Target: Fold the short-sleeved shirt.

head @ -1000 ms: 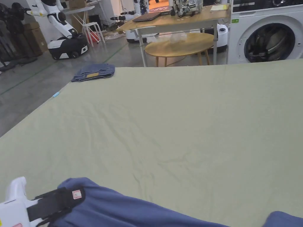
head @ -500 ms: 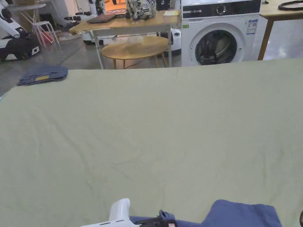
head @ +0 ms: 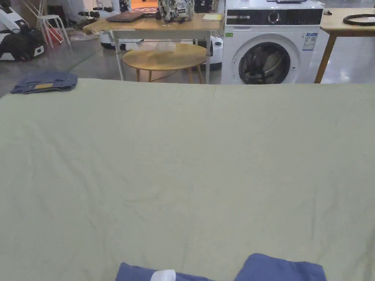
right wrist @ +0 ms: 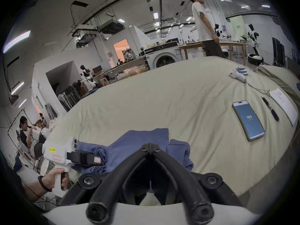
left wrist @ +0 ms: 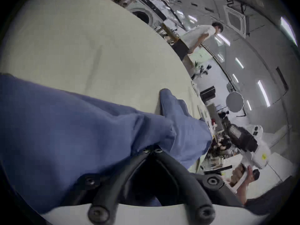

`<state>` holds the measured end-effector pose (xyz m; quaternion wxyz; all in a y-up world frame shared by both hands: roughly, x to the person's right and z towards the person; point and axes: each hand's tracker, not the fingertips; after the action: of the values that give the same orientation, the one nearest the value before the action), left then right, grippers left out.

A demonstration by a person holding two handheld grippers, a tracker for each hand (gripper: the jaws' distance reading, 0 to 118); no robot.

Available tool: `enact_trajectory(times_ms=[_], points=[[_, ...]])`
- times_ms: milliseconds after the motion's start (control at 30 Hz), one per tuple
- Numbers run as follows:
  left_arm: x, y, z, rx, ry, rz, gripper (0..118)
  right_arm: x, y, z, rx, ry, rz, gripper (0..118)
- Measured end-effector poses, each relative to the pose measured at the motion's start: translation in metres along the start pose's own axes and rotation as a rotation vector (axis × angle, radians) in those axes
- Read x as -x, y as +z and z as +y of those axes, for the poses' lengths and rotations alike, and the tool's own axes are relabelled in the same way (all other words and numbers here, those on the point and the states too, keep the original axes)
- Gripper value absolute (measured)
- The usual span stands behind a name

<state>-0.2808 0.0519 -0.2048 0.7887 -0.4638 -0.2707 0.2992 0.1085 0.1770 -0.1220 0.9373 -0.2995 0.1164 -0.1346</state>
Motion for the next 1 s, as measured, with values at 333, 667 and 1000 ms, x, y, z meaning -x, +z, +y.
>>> enact_trajectory(times_ms=[333,667,1000], points=[[0.004,0.124,0.007,-0.306,0.011,-0.059,79,0.000,-0.007,-0.004,0.028,0.026,0.003,0],[0.103,0.153,-0.008,-0.312,0.302,-0.059,79,0.000,-0.016,-0.001,0.054,0.044,0.014,0],[0.089,0.138,-0.004,-0.364,0.366,-0.174,8,0.003,-0.005,0.010,0.031,0.097,0.002,0]])
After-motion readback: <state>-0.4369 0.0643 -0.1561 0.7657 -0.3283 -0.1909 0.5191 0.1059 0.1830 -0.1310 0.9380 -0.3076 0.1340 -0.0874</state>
